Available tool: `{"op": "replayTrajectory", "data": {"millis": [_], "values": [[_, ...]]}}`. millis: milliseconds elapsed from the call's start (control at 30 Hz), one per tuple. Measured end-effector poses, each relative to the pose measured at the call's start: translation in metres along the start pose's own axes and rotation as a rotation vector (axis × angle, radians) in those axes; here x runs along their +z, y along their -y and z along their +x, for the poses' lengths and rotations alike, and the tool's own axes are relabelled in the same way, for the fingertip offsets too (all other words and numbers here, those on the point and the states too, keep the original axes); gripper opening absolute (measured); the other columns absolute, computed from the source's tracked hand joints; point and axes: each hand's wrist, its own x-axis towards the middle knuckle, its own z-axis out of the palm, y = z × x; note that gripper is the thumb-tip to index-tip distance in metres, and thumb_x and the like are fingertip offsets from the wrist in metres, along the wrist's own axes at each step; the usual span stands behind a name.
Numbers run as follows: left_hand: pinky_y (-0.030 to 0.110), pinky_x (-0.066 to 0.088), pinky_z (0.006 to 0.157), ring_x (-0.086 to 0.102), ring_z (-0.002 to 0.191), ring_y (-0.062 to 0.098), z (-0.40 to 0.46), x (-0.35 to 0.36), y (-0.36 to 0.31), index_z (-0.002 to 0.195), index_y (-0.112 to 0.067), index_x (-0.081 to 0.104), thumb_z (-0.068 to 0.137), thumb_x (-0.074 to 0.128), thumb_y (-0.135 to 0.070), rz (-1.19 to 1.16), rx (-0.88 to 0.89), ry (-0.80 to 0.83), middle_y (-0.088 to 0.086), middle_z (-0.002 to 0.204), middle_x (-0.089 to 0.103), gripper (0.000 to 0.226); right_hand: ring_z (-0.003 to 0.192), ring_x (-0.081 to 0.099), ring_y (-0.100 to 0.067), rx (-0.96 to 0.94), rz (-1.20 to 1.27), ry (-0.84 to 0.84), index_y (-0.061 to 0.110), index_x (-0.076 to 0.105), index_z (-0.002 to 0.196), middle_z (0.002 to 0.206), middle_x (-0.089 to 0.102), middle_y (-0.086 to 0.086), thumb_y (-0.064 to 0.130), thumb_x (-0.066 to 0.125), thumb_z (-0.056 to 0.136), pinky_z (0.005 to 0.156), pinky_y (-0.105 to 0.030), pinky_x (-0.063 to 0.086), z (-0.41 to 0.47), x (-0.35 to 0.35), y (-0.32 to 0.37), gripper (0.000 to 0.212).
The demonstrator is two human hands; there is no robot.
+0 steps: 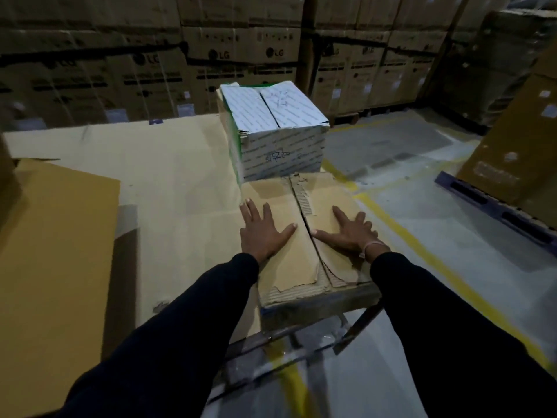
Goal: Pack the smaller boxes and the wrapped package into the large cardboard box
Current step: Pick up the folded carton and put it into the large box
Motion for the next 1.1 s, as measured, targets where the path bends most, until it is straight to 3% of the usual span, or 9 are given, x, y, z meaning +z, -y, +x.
{"op": "replayTrajectory", "data": {"millis": [100,167,200,267,333,533,767,1100], "values": [[0.061,0.033,0.113,-0.013,0.155,0.043,-0.013,-0.004,-0.005,0.164,-0.024,0.009,0.072,0.047,-0.096,-0.066,-0.100,-0.014,0.017,0.168,-0.023,0.122,0.149,0.021,-0.050,-0.035,0.017,-0.013,0.049,0.001,0.163,0.167,0.008,-0.025,0.110,0.047,0.048,0.118,-0.063,0.026,0.006,-0.002,-0.007,0.137],[0.059,0.034,0.114,0.007,0.151,0.053,-0.023,-0.004,-0.009,0.163,-0.034,0.007,0.066,0.051,-0.098,-0.134,-0.216,0.022,0.020,0.168,-0.019,0.125,0.145,0.029,-0.049,-0.063,0.022,-0.043,0.046,0.005,0.163,0.162,0.018,-0.025,0.111,0.045,0.046,0.114,-0.060,0.031,0.004,0.001,-0.014,0.140],[0.056,0.038,0.113,0.023,0.147,0.055,-0.027,-0.004,-0.010,0.162,-0.037,0.005,0.064,0.053,-0.098,-0.152,-0.262,0.037,0.024,0.168,-0.010,0.125,0.142,0.032,-0.048,-0.076,0.028,-0.064,0.045,0.007,0.163,0.159,0.023,-0.025,0.111,0.045,0.045,0.113,-0.059,0.033,0.002,0.002,-0.017,0.141],[0.049,0.048,0.104,0.049,0.132,0.046,-0.037,-0.005,-0.011,0.162,-0.038,0.005,0.064,0.053,-0.098,-0.157,-0.288,0.033,0.025,0.160,0.029,0.124,0.139,0.035,-0.047,-0.102,0.060,-0.082,0.043,0.011,0.163,0.153,0.028,-0.024,0.111,0.047,0.043,0.111,-0.056,0.034,-0.003,0.004,-0.023,0.142],[0.043,0.053,0.097,0.058,0.124,0.037,-0.053,-0.005,-0.014,0.162,-0.035,0.007,0.066,0.053,-0.096,-0.159,-0.267,0.003,0.014,0.148,0.053,0.122,0.138,0.035,-0.046,-0.136,0.092,-0.074,0.043,0.014,0.162,0.151,0.029,-0.023,0.109,0.052,0.043,0.112,-0.056,0.034,-0.011,0.005,-0.030,0.141],[0.038,0.050,0.088,0.061,0.122,0.033,-0.122,-0.005,-0.029,0.162,-0.032,0.011,0.072,0.055,-0.091,-0.115,-0.332,-0.075,0.006,0.146,0.057,0.117,0.136,0.037,-0.045,-0.247,0.092,-0.028,0.043,0.016,0.161,0.148,0.030,-0.021,0.102,0.062,0.050,0.112,-0.055,0.035,-0.051,0.008,-0.050,0.134],[0.041,0.052,0.095,0.058,0.128,0.032,-0.183,-0.017,-0.029,0.163,-0.032,0.007,0.064,0.057,-0.096,-0.144,-0.439,-0.100,0.004,0.152,0.052,0.128,0.126,0.044,-0.042,-0.382,0.096,-0.052,0.043,0.025,0.157,0.136,0.037,-0.017,0.108,0.055,0.042,0.107,-0.052,0.039,-0.092,0.014,-0.055,0.135],[0.046,0.051,0.099,0.054,0.130,0.032,-0.204,-0.110,-0.027,0.161,-0.040,0.004,0.049,0.052,-0.106,-0.174,-0.411,-0.354,0.007,0.149,0.053,0.138,0.127,0.041,-0.045,-0.550,0.124,-0.303,0.042,0.025,0.158,0.139,0.036,-0.023,0.104,0.055,0.052,0.108,-0.052,0.036,-0.144,-0.049,0.010,0.126]]}}
